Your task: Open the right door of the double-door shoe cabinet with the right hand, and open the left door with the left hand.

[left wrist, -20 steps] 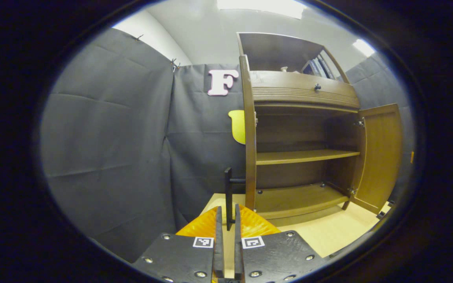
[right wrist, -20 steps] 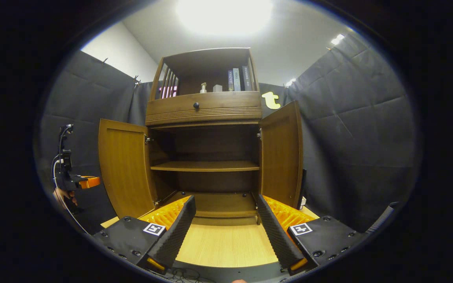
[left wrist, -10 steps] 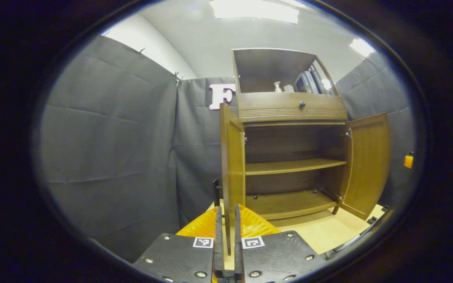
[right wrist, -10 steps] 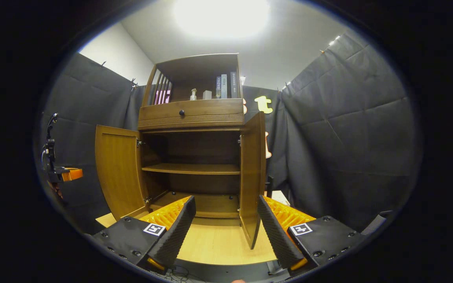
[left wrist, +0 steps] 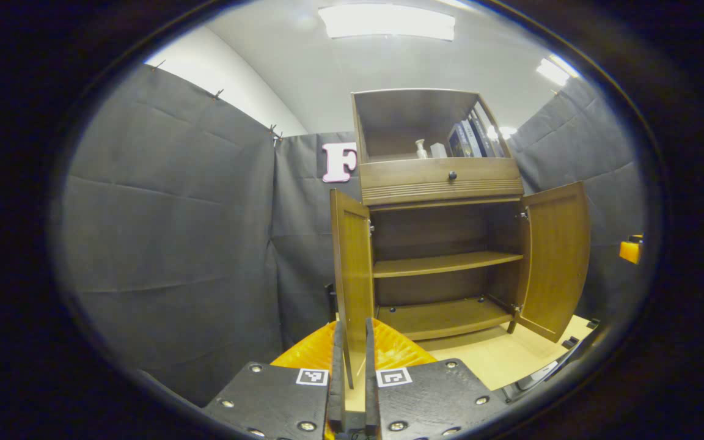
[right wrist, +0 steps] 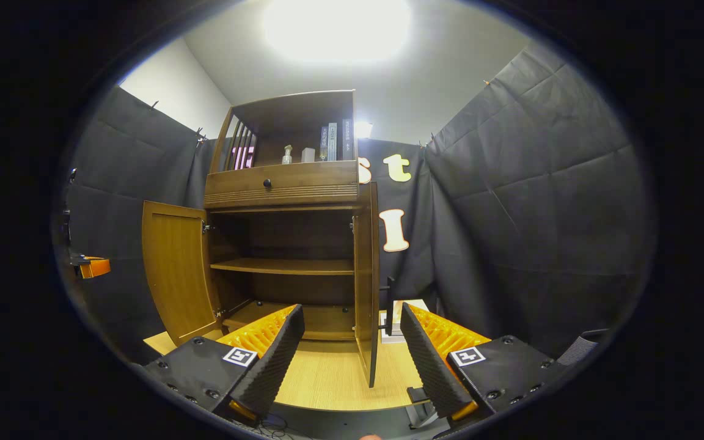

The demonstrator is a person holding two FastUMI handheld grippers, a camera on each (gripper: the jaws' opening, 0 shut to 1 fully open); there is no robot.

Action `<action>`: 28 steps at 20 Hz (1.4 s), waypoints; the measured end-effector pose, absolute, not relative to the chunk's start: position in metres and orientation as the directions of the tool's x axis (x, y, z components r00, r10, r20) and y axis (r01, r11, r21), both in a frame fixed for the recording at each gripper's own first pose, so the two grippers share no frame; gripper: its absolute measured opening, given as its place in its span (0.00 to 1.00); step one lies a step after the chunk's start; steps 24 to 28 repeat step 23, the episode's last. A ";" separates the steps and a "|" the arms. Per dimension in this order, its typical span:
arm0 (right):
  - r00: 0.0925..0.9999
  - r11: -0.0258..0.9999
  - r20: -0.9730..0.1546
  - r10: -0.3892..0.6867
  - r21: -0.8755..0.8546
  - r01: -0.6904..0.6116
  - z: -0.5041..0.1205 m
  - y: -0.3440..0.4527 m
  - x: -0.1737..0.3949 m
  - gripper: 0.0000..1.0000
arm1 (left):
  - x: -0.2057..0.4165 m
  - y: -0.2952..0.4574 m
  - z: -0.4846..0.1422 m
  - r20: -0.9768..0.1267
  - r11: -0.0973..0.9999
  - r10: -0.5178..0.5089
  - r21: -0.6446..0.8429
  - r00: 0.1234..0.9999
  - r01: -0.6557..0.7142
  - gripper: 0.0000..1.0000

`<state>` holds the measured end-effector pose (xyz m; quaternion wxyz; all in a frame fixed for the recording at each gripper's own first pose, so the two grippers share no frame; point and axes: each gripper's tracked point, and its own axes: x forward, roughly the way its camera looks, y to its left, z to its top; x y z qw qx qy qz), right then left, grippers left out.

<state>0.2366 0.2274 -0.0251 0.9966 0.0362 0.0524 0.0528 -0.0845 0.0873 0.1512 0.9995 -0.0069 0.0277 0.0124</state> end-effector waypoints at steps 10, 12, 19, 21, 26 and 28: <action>0.992 0.993 -0.078 0.099 0.065 -0.094 -0.021 0.224 0.241 0.99 | -0.084 0.102 0.156 -0.022 0.995 0.096 -0.022 0.995 -0.096 0.81; 0.993 0.994 -0.074 0.093 0.066 -0.088 -0.021 0.223 0.242 0.99 | -0.085 0.104 0.160 -0.008 0.994 0.108 -0.024 0.994 -0.108 0.91; 0.995 0.996 -0.057 0.078 0.056 -0.075 -0.017 0.220 0.246 0.99 | -0.087 0.101 0.163 0.016 0.993 0.115 -0.040 0.993 -0.114 0.96; 0.996 0.996 -0.056 0.076 0.053 -0.073 -0.017 0.219 0.247 0.99 | -0.088 0.101 0.163 0.019 0.992 0.117 -0.038 0.993 -0.116 0.96; 0.996 0.996 -0.056 0.076 0.049 -0.073 -0.017 0.218 0.247 0.99 | -0.088 0.102 0.163 0.020 0.992 0.120 -0.032 0.993 -0.120 0.96; 0.996 0.996 -0.056 0.076 0.049 -0.073 -0.017 0.218 0.247 0.99 | -0.088 0.102 0.163 0.020 0.992 0.120 -0.032 0.993 -0.120 0.96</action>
